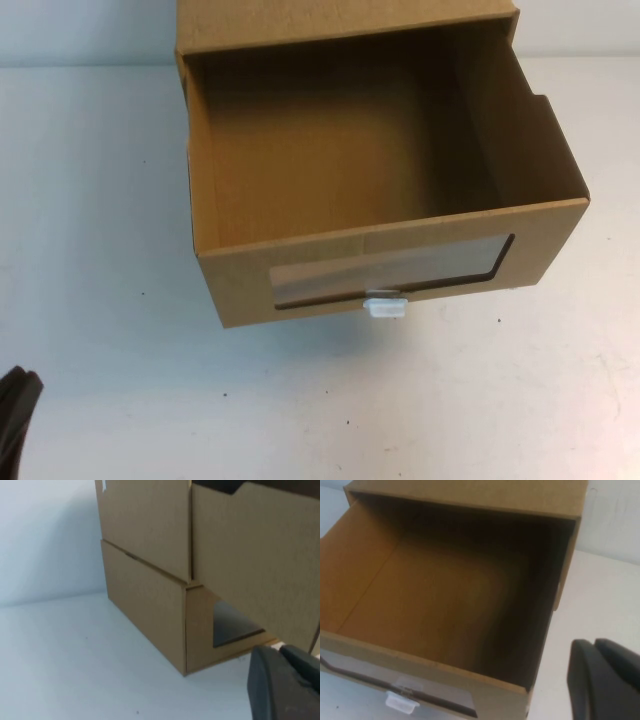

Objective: Open the shoe box
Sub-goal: 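Pull the top drawer of the cardboard box fully open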

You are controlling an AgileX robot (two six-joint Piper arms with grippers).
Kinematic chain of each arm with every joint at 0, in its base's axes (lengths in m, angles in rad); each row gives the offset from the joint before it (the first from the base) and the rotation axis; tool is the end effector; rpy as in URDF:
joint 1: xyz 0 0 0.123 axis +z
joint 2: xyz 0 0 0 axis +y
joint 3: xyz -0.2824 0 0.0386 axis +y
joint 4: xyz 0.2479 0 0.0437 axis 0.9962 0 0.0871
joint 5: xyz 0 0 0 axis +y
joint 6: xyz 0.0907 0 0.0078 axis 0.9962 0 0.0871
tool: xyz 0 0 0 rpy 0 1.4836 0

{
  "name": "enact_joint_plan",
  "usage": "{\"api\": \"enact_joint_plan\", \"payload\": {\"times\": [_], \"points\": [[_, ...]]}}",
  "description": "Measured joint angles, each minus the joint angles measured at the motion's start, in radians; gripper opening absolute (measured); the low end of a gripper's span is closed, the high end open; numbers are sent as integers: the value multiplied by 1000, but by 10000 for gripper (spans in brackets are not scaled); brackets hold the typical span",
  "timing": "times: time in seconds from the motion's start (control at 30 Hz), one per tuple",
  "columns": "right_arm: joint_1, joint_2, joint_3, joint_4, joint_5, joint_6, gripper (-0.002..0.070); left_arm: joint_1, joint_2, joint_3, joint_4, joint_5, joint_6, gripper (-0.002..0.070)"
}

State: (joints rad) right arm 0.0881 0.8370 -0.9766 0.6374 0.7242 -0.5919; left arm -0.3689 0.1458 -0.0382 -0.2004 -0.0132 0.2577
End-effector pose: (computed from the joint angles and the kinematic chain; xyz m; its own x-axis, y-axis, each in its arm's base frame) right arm 0.1525 0.0496 0.4043 -0.3405 -0.1088 -0.9339 -0.4747 0.8773 0.0708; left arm 0.0639 -0.0245 0.2182 0.0136 0.0562 -0.9983 0.3579 0.9320 0.0573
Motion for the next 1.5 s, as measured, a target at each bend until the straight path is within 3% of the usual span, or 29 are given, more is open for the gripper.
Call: {"api": "enact_joint_plan", "payload": {"times": [0.9,1.1,1.3,1.5], "points": [[0,0,0,-4,6,-2,-13,0,-1,54,0,13,-2,-5],[0,0,7,-103,-24,-2,-13,0,-1,54,0,13,-2,-5],[-6,-106,197,-179,-239,-2,-13,0,-1,54,0,13,-2,-5],[-8,-353,596,-181,-579,-3,-13,0,-1,54,0,13,-2,-5]]}}
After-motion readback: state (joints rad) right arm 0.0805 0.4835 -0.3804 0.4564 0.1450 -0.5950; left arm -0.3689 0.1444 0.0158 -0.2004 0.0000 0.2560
